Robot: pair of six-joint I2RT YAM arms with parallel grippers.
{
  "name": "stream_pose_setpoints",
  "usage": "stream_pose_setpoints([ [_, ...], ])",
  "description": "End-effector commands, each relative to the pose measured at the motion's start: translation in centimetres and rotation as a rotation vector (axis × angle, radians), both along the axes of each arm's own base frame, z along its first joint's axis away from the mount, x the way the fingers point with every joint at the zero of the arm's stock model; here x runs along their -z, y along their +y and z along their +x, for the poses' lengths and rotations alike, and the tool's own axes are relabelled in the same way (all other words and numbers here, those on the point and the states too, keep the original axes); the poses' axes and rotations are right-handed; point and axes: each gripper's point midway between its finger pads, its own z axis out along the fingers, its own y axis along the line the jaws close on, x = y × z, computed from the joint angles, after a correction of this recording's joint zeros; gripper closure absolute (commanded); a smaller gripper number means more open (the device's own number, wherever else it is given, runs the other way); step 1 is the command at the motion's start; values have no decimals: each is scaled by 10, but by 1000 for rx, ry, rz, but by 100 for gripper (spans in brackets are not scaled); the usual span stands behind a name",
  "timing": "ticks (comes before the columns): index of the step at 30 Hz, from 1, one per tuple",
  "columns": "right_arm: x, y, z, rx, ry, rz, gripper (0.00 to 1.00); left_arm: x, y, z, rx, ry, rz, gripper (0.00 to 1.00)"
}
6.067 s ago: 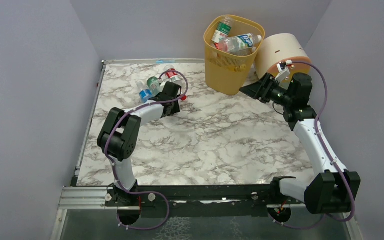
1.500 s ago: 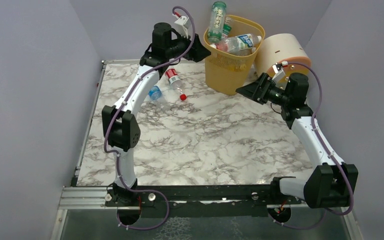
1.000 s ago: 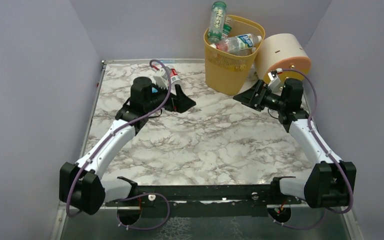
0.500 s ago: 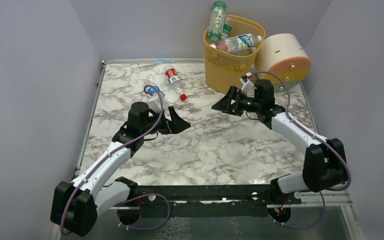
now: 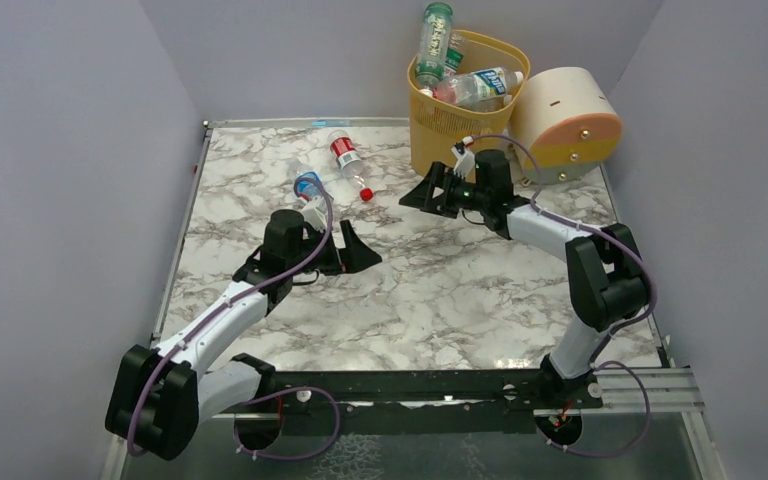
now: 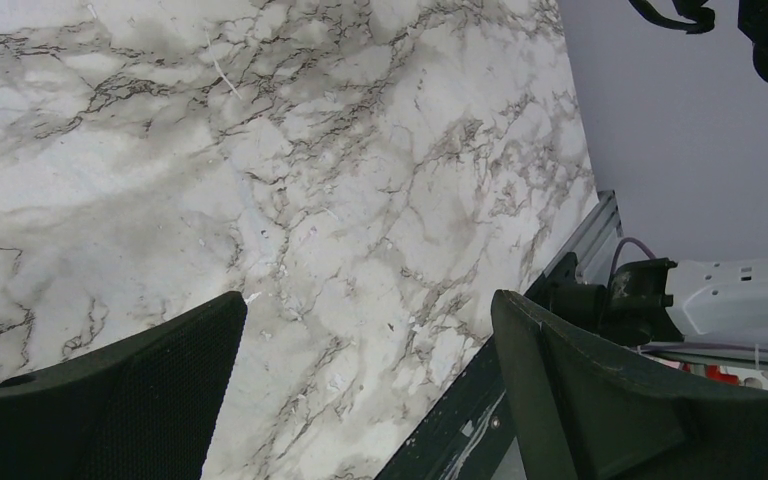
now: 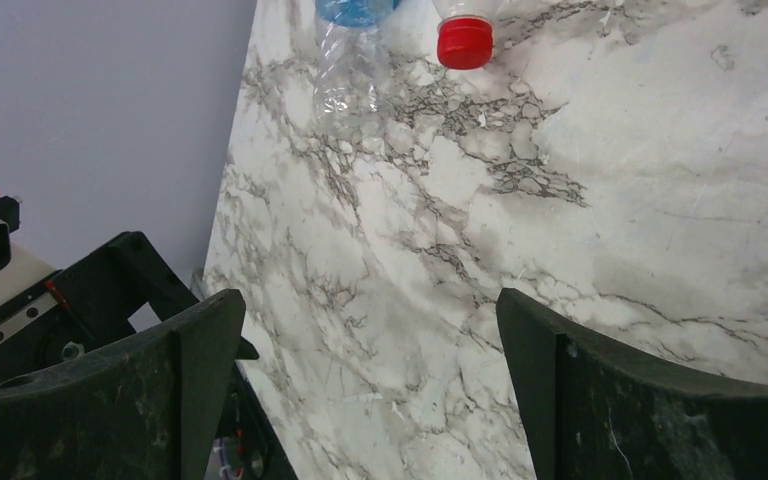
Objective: Put the plastic bottles in the bin
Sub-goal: Pick up the plastic bottle at the center of the board.
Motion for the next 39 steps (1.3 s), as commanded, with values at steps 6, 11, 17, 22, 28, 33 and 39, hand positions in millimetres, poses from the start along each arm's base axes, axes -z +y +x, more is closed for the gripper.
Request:
stream_pose_setpoints([
  [6, -17, 13, 36, 35, -122, 40, 0, -5, -7, 11, 7, -26, -13, 1],
  [11, -13, 16, 38, 34, -111, 55, 0, -5, -7, 12, 8, -26, -10, 1],
  [17, -12, 20, 39, 30, -113, 56, 0, -5, -8, 12, 12, -26, -12, 1],
  [22, -11, 21, 40, 27, -111, 53, 0, -7, -7, 12, 9, -31, -12, 1],
  [28, -11, 22, 37, 22, -112, 54, 0, -10, -5, 12, 0, -39, -6, 1],
  [33, -9, 20, 35, 25, -110, 45, 0, -12, -3, 11, -9, -43, -5, 1],
  [39, -1, 25, 47, 33, -121, -5, 1, -13, 1, 9, -37, -48, -2, 1],
])
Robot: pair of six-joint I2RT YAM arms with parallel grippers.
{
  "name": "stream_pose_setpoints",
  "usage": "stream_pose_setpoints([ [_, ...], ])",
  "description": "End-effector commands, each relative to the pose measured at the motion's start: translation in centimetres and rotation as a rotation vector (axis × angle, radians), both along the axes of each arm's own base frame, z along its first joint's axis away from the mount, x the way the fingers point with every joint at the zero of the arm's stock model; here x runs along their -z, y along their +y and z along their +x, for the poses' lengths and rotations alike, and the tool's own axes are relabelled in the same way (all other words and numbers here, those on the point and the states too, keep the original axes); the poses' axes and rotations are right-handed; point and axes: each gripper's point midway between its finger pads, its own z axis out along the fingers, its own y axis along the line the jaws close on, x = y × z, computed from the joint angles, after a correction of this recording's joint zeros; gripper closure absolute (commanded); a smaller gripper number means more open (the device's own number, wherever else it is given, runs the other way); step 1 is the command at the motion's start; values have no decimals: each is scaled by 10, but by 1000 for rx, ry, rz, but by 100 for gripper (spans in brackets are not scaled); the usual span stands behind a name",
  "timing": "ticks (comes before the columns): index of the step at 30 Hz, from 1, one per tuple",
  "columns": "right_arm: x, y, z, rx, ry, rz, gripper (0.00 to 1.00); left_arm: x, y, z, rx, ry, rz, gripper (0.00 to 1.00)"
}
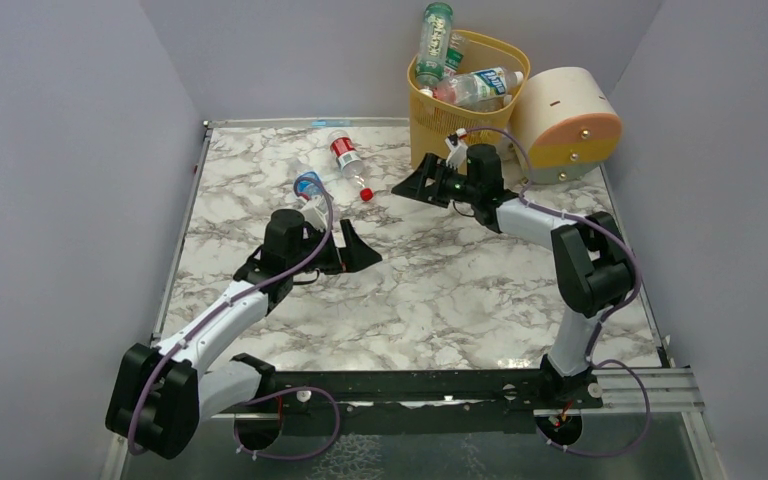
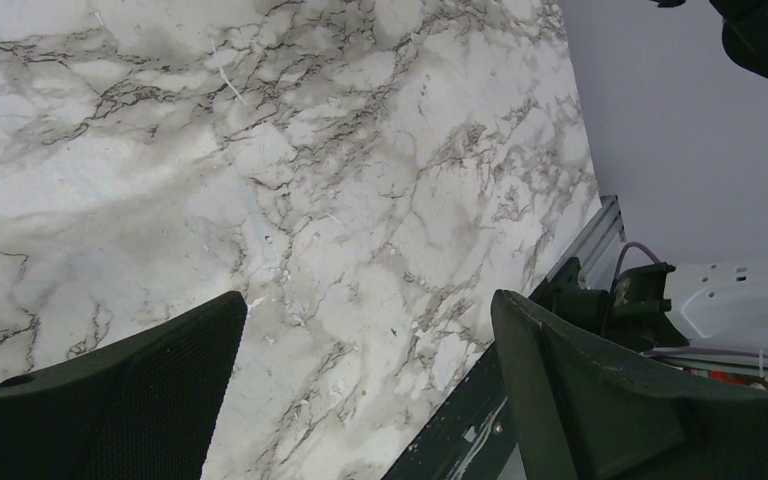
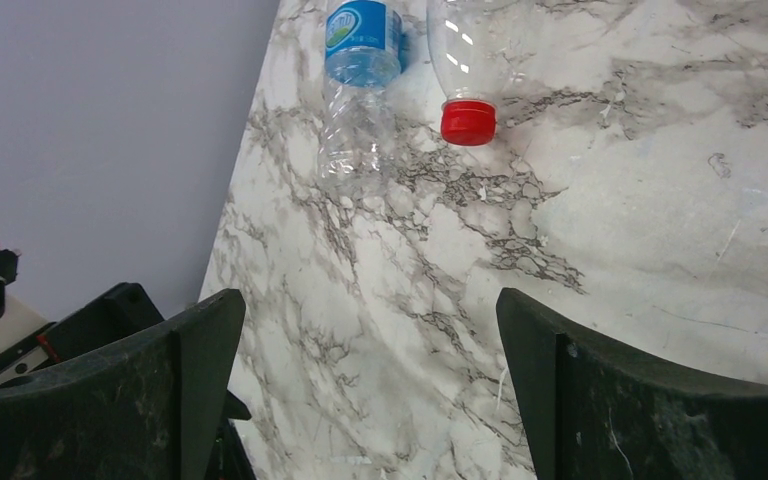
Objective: Put the plastic bottles in the bin
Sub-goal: Pick up the plastic bottle at the center of the board.
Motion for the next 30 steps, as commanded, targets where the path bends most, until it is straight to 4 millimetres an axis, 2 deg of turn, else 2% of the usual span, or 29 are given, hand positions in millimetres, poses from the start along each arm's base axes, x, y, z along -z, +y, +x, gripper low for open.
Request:
stream_pose_setpoints([
  [1, 1, 9, 18, 18, -50, -53, 1, -17, 3, 5, -40, -52, -2, 1],
  [6, 4, 22, 38, 32, -98, -113, 5, -13, 21, 10, -130, -47, 81, 1],
  [11, 19, 37, 56, 51, -146, -206, 11, -13, 39, 10, -217, -46, 144, 1],
  [22, 60, 85, 89, 71, -225, -360, 25, -27, 55, 5, -267, -73, 190, 1],
  [26, 75, 96, 94, 82, -232, -412, 28, -28, 56, 3, -266, -68, 192, 1],
  [30, 89, 98, 98, 105, -232, -469, 33, -30, 58, 1, -274, -70, 196, 1],
])
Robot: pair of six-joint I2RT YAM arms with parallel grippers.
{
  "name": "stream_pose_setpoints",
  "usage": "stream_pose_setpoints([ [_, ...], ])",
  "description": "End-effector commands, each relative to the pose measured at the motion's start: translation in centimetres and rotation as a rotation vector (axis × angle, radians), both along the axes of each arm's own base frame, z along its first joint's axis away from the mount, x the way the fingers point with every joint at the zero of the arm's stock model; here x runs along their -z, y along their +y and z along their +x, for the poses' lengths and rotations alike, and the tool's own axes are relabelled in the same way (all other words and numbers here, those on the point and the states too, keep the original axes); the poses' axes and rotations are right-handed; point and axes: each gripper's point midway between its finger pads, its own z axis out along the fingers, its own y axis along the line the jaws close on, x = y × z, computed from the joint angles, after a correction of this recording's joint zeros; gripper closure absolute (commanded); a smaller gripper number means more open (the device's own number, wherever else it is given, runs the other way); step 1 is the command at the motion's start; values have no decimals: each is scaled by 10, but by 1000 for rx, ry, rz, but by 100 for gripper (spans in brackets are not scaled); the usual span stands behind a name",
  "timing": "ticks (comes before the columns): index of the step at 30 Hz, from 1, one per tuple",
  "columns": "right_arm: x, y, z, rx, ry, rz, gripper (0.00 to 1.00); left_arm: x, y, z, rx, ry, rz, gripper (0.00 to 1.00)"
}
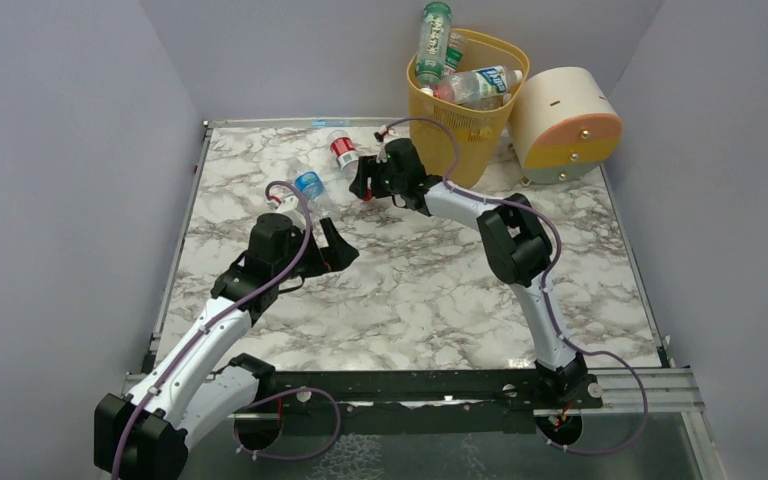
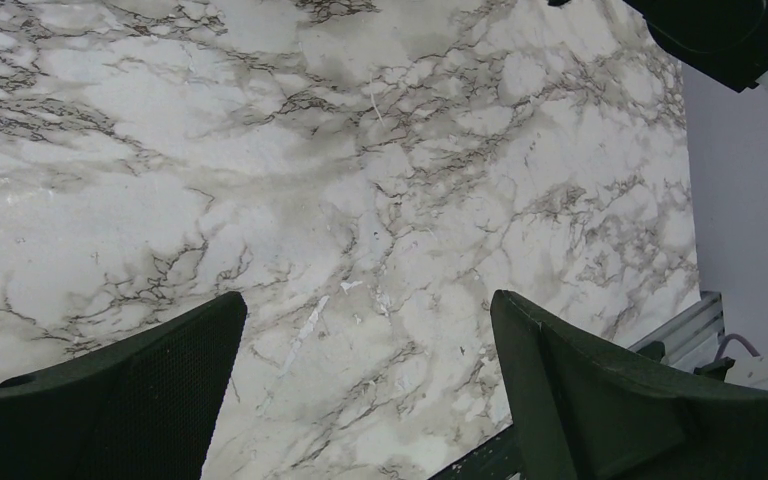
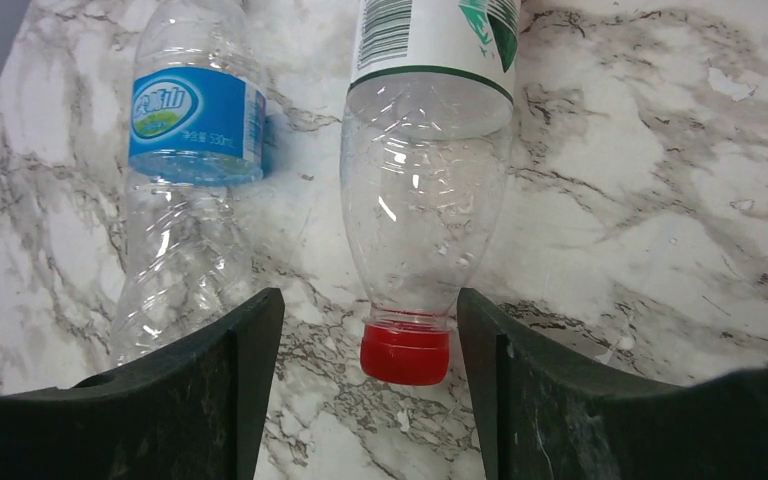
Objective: Put the plastic bottles in the bin
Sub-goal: Pick up the plastic bottle at the center of the board.
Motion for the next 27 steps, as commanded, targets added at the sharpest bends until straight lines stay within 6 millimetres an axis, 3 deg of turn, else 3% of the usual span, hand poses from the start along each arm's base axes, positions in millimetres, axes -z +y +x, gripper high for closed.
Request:
stream_pose_setpoints([
  [1, 18, -6, 12, 71, -24, -102, 34, -16, 5, 1, -17, -44, 15, 1],
  [10, 36, -10, 16, 92, -15, -149, 46, -20, 7, -1, -22, -50, 8, 1],
  [16, 38, -2, 17, 67, -21, -125, 47, -26, 7, -3, -23, -55, 2, 1],
  [19, 37, 0, 18, 59, -18, -121, 60, -28, 8, -4, -25, -56, 3, 1],
  [21, 34, 0, 17, 58, -18, -119, 67, -31, 8, -4, -26, -59, 3, 1],
  [27, 6, -5, 7, 47, -48, -92, 69, -37, 10, -6, -30, -68, 3, 1],
])
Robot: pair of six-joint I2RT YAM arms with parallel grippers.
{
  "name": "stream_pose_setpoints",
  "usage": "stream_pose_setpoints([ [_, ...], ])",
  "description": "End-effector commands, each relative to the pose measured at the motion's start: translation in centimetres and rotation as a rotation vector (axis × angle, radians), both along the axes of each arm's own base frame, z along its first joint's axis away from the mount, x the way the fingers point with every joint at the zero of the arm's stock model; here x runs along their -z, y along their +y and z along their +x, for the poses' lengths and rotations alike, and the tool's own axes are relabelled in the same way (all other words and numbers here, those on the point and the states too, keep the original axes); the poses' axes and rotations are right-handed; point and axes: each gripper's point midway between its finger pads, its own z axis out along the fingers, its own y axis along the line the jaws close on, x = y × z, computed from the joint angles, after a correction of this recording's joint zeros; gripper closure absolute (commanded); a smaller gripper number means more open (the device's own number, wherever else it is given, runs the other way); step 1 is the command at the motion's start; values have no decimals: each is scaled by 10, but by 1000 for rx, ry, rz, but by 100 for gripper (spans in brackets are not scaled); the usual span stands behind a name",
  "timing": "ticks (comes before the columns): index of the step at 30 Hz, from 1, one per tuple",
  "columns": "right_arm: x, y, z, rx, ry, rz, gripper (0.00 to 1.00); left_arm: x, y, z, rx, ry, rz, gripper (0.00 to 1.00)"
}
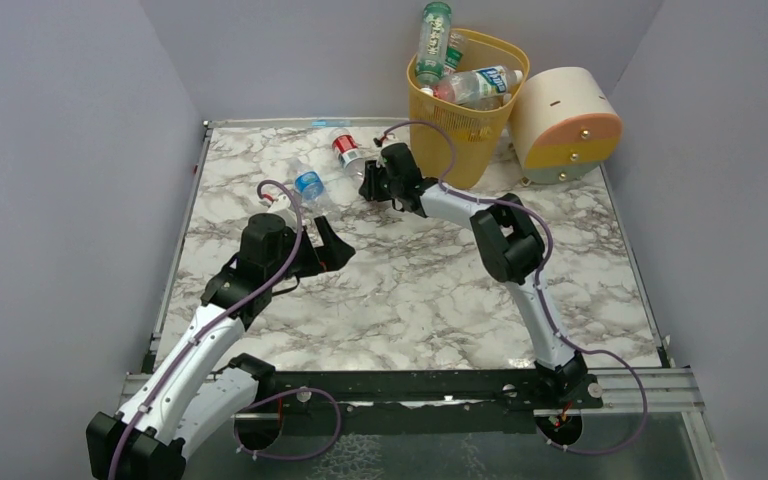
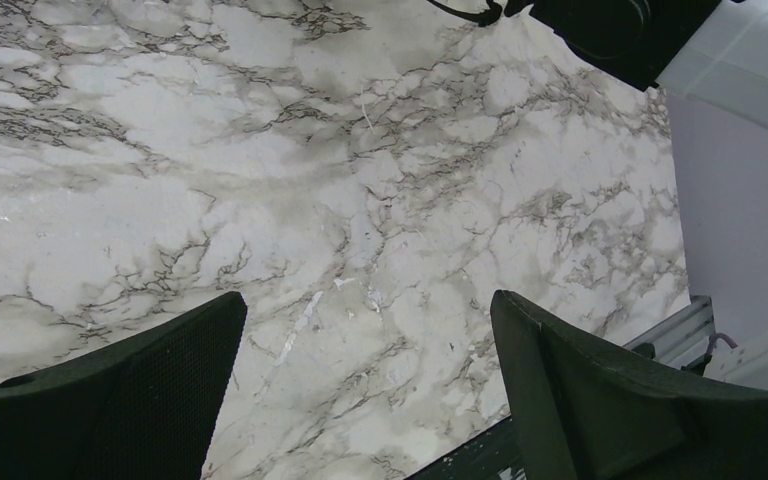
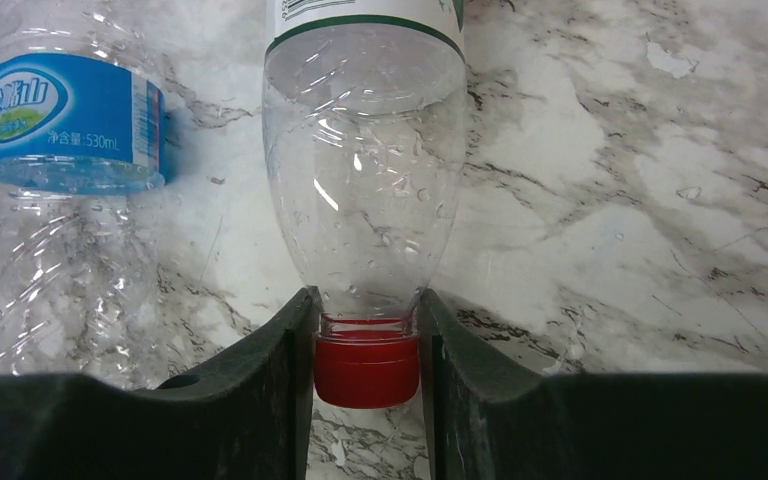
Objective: Put the plastic bottles in the bin
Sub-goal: Pick up the plastic bottle at the center of the board, then place the plastic bottle in the trash bin.
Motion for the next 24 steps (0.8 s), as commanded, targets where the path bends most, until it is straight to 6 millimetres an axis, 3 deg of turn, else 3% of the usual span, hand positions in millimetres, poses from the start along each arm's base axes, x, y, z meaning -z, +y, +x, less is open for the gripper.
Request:
stream_pose_setpoints([
  [1, -39, 0, -10, -30, -55, 35, 70, -18, 4, 1, -19, -39, 4, 1],
  [6, -91, -7, -29, -59, -116, 92, 70, -27, 7, -1, -26, -56, 10, 1],
  [13, -183, -22, -68, -122, -216, 183, 70, -48, 11, -1, -35, -95, 9, 1],
  [20, -288, -58, -120, -147, -381, 277, 70, -64, 12, -2, -33, -128, 6, 1],
  [24, -339, -80, -137, -112, -472, 302, 70, -64, 12, -4, -34, -127, 1, 1],
])
